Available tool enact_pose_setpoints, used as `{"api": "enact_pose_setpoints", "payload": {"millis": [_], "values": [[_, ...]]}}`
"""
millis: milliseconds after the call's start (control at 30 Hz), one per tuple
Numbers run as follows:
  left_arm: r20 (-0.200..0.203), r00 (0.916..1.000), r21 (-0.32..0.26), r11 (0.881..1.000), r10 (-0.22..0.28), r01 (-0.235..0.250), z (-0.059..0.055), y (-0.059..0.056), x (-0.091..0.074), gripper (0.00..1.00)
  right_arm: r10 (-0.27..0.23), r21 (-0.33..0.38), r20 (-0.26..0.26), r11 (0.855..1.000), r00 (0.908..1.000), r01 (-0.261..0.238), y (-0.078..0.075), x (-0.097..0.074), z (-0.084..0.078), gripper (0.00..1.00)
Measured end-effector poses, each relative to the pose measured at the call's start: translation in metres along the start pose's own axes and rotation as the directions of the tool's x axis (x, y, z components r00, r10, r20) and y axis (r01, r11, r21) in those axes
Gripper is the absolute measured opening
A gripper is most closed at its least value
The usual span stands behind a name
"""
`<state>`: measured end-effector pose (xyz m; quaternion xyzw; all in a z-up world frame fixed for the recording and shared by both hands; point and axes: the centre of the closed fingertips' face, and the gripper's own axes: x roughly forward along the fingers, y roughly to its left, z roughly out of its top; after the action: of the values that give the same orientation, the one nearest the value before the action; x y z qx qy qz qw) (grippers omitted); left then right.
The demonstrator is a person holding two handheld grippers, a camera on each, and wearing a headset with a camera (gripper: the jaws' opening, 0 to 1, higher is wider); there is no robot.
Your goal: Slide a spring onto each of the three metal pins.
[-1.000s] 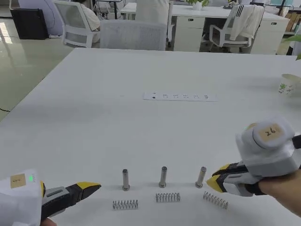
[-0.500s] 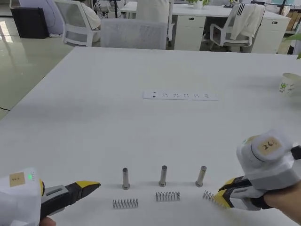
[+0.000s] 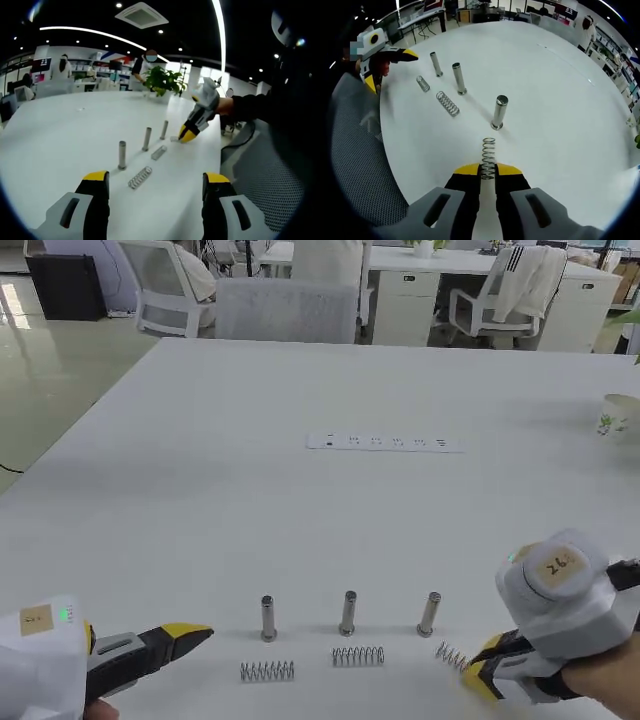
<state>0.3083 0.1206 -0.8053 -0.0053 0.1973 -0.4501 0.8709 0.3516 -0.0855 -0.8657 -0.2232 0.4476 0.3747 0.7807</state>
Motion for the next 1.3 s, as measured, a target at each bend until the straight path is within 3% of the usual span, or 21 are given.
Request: {"api": "enact_pose_setpoints", "payload": {"millis": [200,333,667,867,1300], "values": [[0.000,1.0000,0.001,1.000,-0.001,0.001,-0.001,0.000,0.000,0.72,-0.005,-0.030,-0.003,1.000,1.0000,0.005,0.001,-0.001,0.000,0.08],[0.002,1.0000,0.000,1.000,-0.001,0.001,0.000,0.000,-0.001,0.72,0.014,-0.015,0.011,1.000,0.9998,-0.014,0.005,-0.006,0.005,0.08],[-0.003,0.9998,0.003,1.000,-0.018,0.018,0.000,-0.005,0.000,0.68,0.091,-0.051,0.048,0.995,0.9947,-0.089,0.035,-0.016,0.026,0.08],[-0.048,0.9955,0.020,0.996,-0.081,0.082,-0.006,-0.020,0.005,0.60,0.112,-0.113,0.049,0.988,0.9924,-0.106,0.047,-0.018,0.037,0.08],[-0.083,0.9847,0.071,0.985,-0.153,0.159,0.000,-0.026,0.013,0.53,0.174,-0.231,0.031,0.959,0.9842,-0.163,0.067,-0.018,0.058,0.08]]}}
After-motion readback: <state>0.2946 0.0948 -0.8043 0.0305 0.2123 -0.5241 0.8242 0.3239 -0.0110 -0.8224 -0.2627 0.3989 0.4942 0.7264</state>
